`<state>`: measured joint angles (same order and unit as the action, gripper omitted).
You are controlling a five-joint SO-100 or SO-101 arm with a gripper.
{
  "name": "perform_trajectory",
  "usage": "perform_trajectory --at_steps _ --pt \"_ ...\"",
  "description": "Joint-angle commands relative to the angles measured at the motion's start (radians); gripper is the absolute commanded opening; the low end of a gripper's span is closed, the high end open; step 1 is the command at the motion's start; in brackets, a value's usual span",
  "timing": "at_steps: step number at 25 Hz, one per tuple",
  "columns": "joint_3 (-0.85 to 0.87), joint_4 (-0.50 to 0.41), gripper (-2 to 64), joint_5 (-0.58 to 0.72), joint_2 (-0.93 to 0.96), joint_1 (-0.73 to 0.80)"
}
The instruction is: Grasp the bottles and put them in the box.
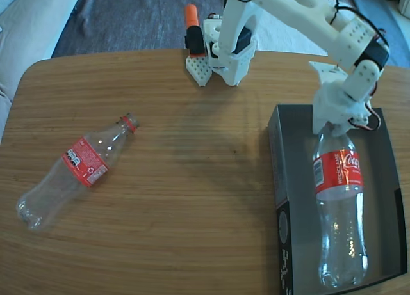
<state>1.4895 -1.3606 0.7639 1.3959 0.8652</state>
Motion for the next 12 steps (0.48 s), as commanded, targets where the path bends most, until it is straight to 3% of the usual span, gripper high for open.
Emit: perform_trajectory --at_steps 1,12 --pt "-0.078 0.032 -0.3 0.003 -0.003 0.002" --pt "-0.097 0.043 -0.3 0.006 -0.072 -0.044"
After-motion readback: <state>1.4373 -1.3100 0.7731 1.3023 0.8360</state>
